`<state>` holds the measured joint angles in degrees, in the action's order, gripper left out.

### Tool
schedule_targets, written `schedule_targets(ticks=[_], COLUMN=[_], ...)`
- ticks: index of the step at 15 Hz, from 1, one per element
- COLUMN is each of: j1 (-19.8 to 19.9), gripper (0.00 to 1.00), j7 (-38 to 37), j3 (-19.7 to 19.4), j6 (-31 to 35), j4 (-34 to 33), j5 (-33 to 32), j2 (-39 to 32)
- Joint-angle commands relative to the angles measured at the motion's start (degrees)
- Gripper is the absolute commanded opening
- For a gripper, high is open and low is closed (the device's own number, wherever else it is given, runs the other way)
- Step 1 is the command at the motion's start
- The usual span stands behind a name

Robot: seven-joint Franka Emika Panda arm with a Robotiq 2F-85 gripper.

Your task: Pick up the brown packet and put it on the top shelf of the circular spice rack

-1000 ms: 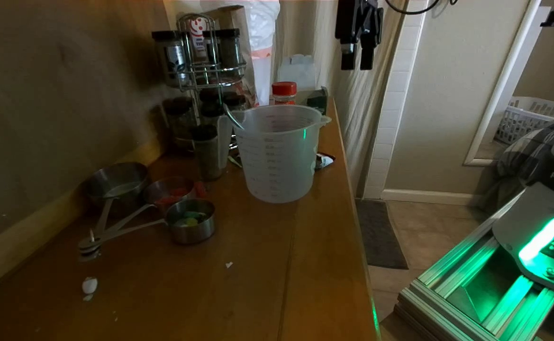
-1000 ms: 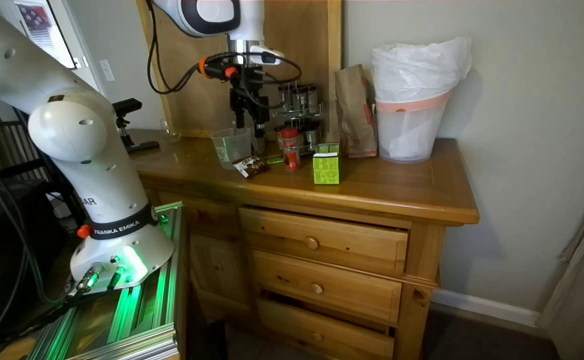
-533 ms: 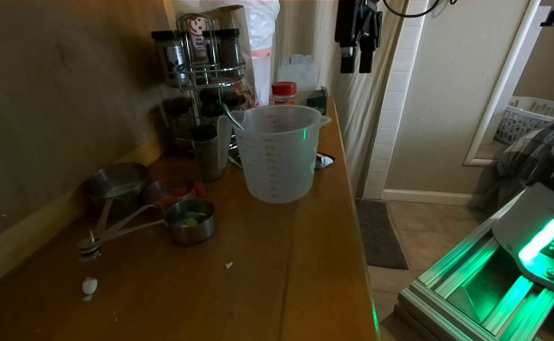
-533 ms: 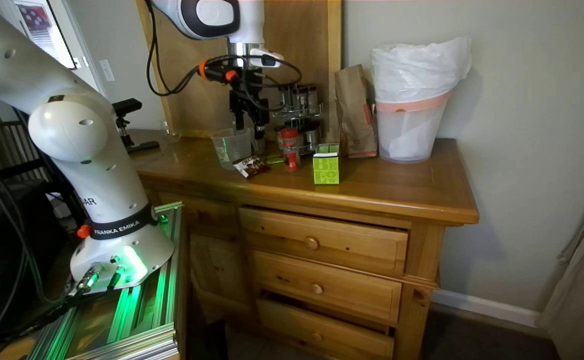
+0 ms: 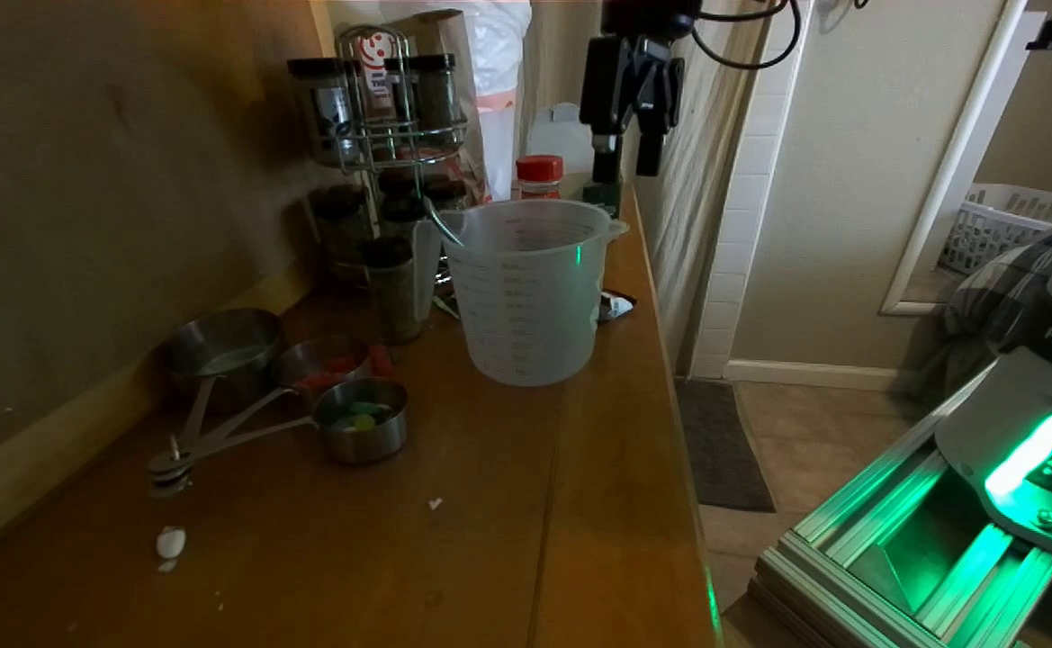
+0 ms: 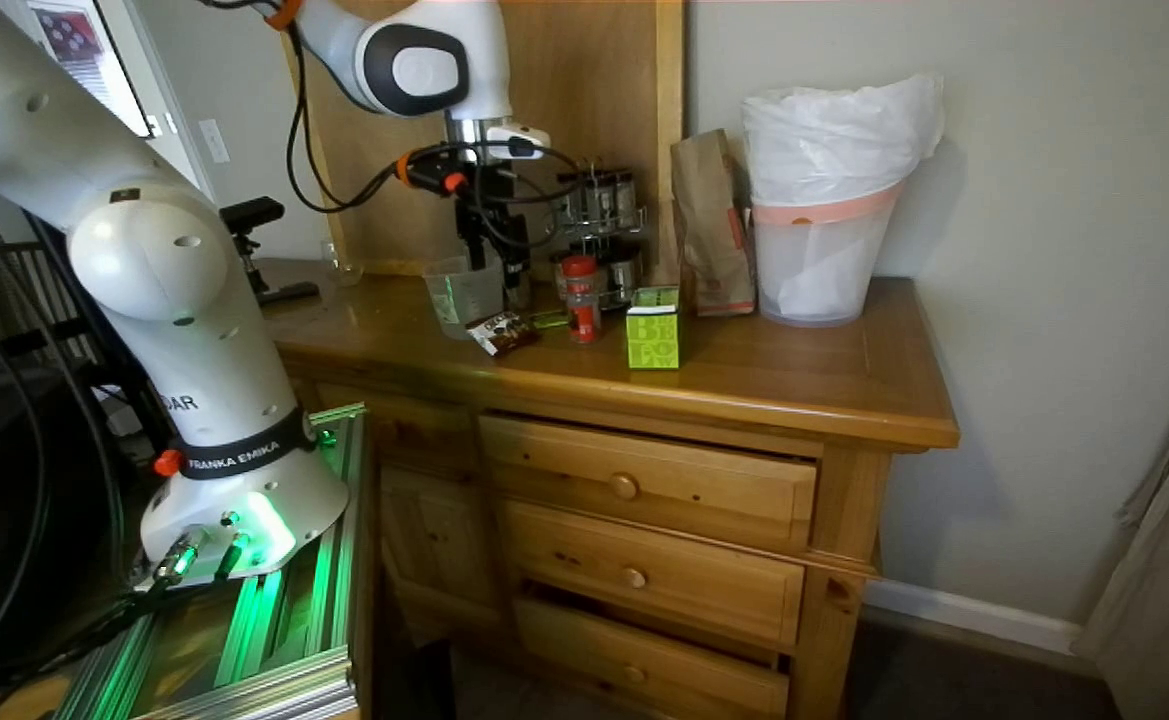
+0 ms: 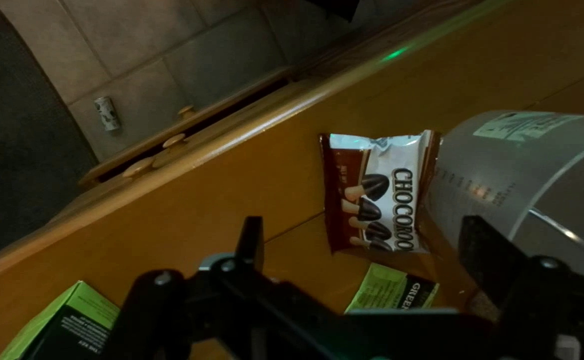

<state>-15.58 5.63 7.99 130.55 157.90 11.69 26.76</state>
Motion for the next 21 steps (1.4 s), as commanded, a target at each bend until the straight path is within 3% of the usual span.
schedule_targets(ticks=[1, 7, 15, 21], j1=[-0.4, -0.5, -1.1, -0.4], gripper=[1.00, 1.00, 1.00, 1.00], j7=[-1.5, -0.7, -1.4, -0.7], j3=[1.3, 1.1, 2.7, 0.8], j6=[3.9, 1.9, 15.4, 18.9], j4=[0.0, -0.1, 0.1, 0.1], j5=[0.3, -0.1, 0.4, 4.6], j2=[-4.6, -3.6, -14.4, -17.8])
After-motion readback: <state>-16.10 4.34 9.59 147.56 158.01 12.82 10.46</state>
